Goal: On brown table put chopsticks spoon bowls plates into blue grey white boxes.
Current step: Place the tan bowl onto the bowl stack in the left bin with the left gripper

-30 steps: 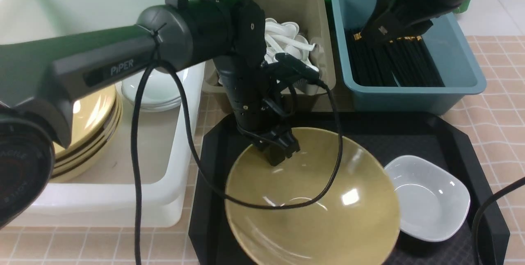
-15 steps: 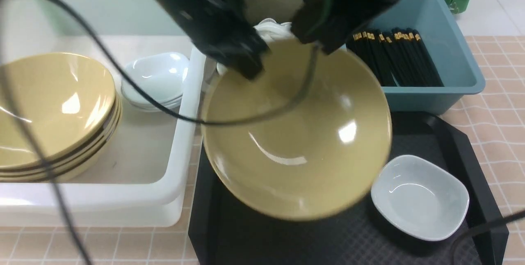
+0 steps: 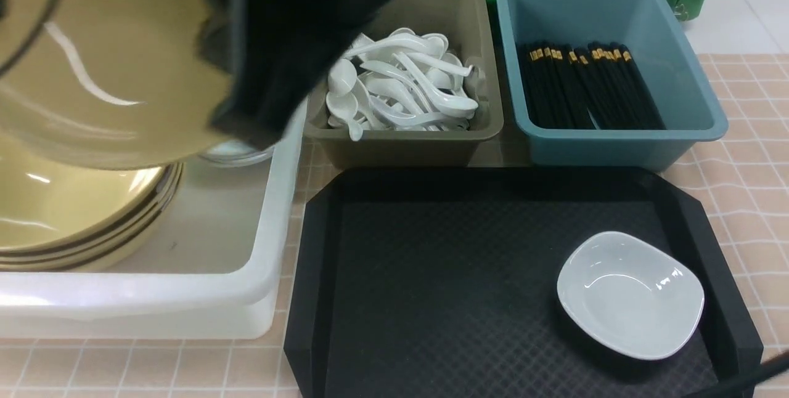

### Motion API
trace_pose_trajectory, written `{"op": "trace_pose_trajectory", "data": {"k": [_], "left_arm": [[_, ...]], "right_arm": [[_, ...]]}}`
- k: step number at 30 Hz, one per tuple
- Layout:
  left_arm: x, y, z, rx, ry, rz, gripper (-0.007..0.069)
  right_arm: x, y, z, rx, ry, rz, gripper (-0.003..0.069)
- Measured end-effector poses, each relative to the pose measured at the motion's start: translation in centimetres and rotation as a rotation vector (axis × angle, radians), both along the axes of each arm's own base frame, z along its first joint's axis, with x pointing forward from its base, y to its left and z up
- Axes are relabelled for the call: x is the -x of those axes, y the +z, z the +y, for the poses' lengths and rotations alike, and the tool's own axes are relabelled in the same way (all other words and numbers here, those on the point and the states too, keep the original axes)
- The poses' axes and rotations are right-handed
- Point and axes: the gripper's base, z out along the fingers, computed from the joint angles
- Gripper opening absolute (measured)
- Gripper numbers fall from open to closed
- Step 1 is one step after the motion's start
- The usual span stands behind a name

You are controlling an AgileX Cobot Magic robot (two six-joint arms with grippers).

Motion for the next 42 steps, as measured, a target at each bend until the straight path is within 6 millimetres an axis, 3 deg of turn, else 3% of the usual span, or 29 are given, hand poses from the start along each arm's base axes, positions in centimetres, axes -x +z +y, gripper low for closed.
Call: {"op": "trace_pose_trajectory", "data": {"k": [3,6,13,18,21,26,30,34,37,40,42], "left_arm": [[0.8,-2.1,2.7,0.066,0.143,0.003,0.0008],[1.0,-4.2,4.0,0.086,0.242,0.003,0.0007],[1.2,-9.2,4.2,0.043,0.32,0.07,0.0022],[0.8,-10.7,3.5,-0.103,0.269,0.113,0.0131],[0.6,-10.9,2.7,-0.181,0.21,0.144,0.0251],[1.1,-10.4,1.6,-0.302,0.179,0.201,0.0482],[3.3,-7.9,1.7,-0.421,0.281,0.172,0.0593],[5.3,-5.4,1.0,-0.437,0.381,0.091,0.0605],[7.1,-3.0,-1.2,-0.415,0.405,-0.025,0.0595],[7.6,-2.0,-3.9,-0.391,0.309,-0.095,0.0549],[7.4,-1.9,-6.0,-0.38,0.193,-0.113,0.0473]], "right_arm": [[0.0,-1.8,2.0,0.032,0.03,0.014,0.0037],[0.0,-2.8,2.8,0.053,0.04,0.026,0.0038],[-0.2,-2.9,2.8,0.056,0.037,0.027,0.0038],[-1.0,-3.0,2.3,0.06,0.015,0.036,0.0038],[-1.5,-3.0,1.9,0.065,0.001,0.041,0.0038],[-1.6,-3.2,1.5,0.099,-0.004,0.06,0.0038],[-1.5,-3.4,1.3,0.133,0.01,0.067,0.0038],[-1.6,-3.4,1.3,0.139,0.011,0.059,0.0038],[-1.7,-2.9,0.8,0.147,-0.014,0.026,0.0038],[-2.0,-1.7,-0.6,0.133,-0.095,-0.006,0.0038],[-2.4,-0.4,-2.6,0.109,-0.176,-0.022,0.0038]]}}
